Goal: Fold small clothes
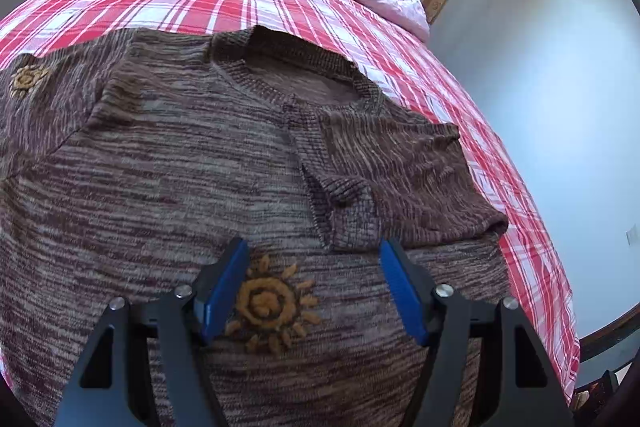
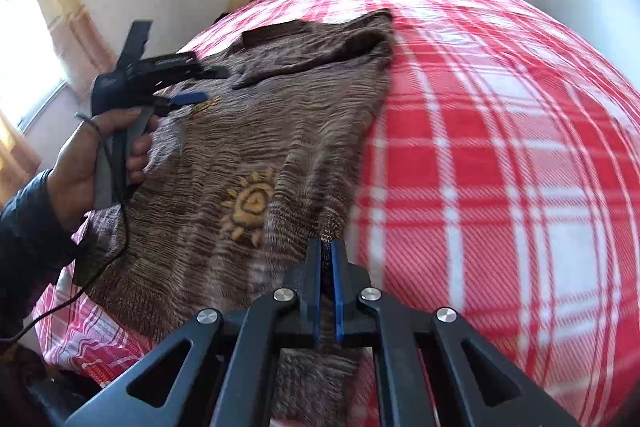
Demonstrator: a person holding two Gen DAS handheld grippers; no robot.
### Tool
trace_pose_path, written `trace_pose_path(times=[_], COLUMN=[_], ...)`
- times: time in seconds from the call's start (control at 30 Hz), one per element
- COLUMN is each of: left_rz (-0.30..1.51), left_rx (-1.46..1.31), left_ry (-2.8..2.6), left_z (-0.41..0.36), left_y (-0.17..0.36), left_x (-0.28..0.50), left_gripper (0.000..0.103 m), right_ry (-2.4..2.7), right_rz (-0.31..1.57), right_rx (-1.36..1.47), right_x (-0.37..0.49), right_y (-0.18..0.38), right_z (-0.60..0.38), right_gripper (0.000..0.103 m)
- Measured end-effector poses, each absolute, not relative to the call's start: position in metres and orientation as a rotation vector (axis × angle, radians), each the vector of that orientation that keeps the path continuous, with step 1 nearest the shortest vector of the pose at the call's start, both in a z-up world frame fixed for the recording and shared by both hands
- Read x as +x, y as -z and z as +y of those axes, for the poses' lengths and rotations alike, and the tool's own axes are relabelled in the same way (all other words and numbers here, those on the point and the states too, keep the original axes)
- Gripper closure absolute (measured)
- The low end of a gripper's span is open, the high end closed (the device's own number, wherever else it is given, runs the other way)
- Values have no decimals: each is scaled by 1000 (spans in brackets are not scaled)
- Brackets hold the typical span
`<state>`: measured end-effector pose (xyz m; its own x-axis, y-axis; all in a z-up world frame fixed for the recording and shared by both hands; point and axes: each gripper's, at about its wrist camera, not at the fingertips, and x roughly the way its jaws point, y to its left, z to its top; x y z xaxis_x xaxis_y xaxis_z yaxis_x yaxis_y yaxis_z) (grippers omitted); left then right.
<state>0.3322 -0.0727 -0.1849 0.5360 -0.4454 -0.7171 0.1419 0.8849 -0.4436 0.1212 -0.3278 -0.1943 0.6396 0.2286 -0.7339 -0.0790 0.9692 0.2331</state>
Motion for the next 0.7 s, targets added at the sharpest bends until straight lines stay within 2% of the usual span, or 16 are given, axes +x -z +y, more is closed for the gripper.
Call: trace_pose_path(times=[0.23,0.3,0.33,0.37,0.43,0.6,0.7], left_rz=[945,948,944,934,924,890,873], left_rx=[-327,-286,-269,-259,-235,-225,-212], left_ry=[404,403,410,416,406,433,422], left_z=[-62,-55,-48,-42,-29,-12,-6], left_y=[184,184,184,184,185,187,187], left_x=[310,300,291,284,267,233,218], left_gripper=[32,28,28,28,23,23,23], right_ry=[-50,-1,24,35,-11,-171,-257], right_rz=[854,850,843,827,789,756,805], right_rx=[231,199,179,171,193,152,120], right_x=[111,113,113,114,118,147,167], right_y=[197,192,188,183,171,155,170], right_z=[-351,-351,-349,-348,-342,-289,-251], right_gripper=[98,85,65,50,49,49,49])
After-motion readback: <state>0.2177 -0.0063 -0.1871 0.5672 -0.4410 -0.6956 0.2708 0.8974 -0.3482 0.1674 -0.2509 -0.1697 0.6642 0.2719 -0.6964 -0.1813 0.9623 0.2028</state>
